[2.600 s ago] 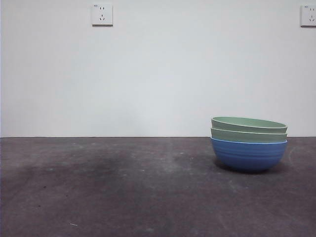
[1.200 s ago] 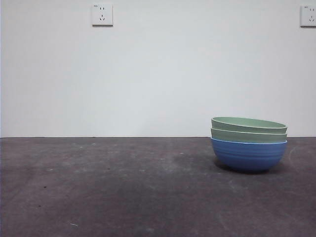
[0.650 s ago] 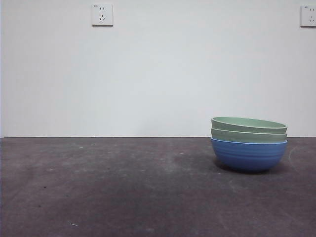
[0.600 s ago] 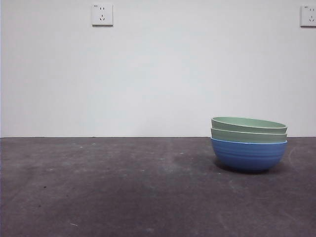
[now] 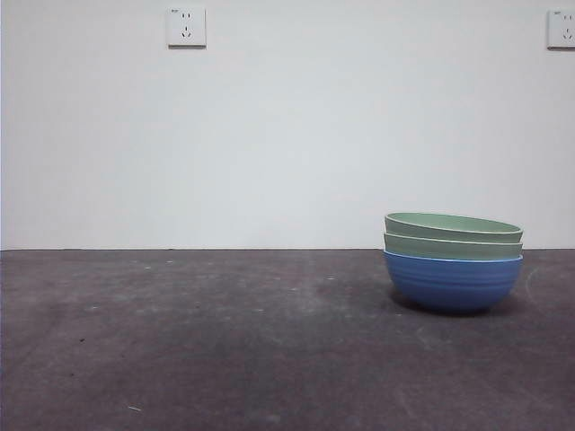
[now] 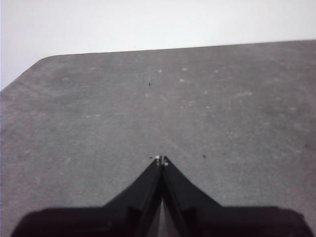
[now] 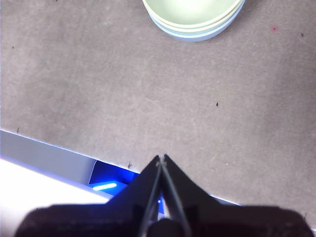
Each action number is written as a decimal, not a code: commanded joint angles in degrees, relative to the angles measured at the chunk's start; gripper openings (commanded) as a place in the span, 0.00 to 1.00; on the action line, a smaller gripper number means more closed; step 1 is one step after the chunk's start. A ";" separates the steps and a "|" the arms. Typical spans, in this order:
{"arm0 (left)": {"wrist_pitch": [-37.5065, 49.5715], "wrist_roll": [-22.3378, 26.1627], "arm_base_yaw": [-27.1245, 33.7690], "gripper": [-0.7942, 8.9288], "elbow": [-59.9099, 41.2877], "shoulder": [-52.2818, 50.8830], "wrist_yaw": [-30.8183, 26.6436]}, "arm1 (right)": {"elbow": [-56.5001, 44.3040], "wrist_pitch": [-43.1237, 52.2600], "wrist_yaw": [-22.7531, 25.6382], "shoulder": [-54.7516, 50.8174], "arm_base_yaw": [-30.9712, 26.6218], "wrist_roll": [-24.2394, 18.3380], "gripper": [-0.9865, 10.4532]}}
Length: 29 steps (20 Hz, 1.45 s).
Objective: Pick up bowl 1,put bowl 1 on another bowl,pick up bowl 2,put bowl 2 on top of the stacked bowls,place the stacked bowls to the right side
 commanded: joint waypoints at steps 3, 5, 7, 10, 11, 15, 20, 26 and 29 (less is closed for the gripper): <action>0.09 -1.70 0.17 0.08 -0.85 -0.15 -0.24 | -0.39 0.15 0.02 -0.04 0.07 -0.33 0.09; 0.09 -1.70 0.17 0.08 -0.85 -0.15 -0.22 | -0.39 0.15 0.02 -0.04 0.07 -0.33 0.09; 0.09 -1.70 0.17 0.08 -0.83 -0.15 -0.24 | -0.39 0.15 0.02 -0.04 0.07 -0.33 0.09; 0.09 -1.70 0.17 0.08 -0.85 -0.15 -0.24 | -0.39 0.15 0.02 -0.04 0.07 -0.33 0.09; 0.09 -1.70 0.17 0.08 -0.83 -0.15 -0.24 | -0.39 0.15 0.02 -0.04 0.07 -0.33 0.09; 0.09 -1.70 0.17 0.08 -0.83 -0.15 -0.24 | -0.39 0.13 0.24 -0.07 0.24 -0.55 0.09; 0.09 -1.70 0.17 0.08 -0.85 -0.15 -0.24 | -1.07 14.86 3.82 -6.56 -2.40 -0.79 0.09; 0.09 -1.73 0.17 0.08 -0.83 -0.15 -0.24 | -16.63 40.94 0.28 -22.45 -5.73 0.13 0.09; 0.09 -1.70 0.17 0.08 -0.85 -0.15 -0.24 | -31.15 55.49 0.22 -30.69 -5.77 1.38 0.09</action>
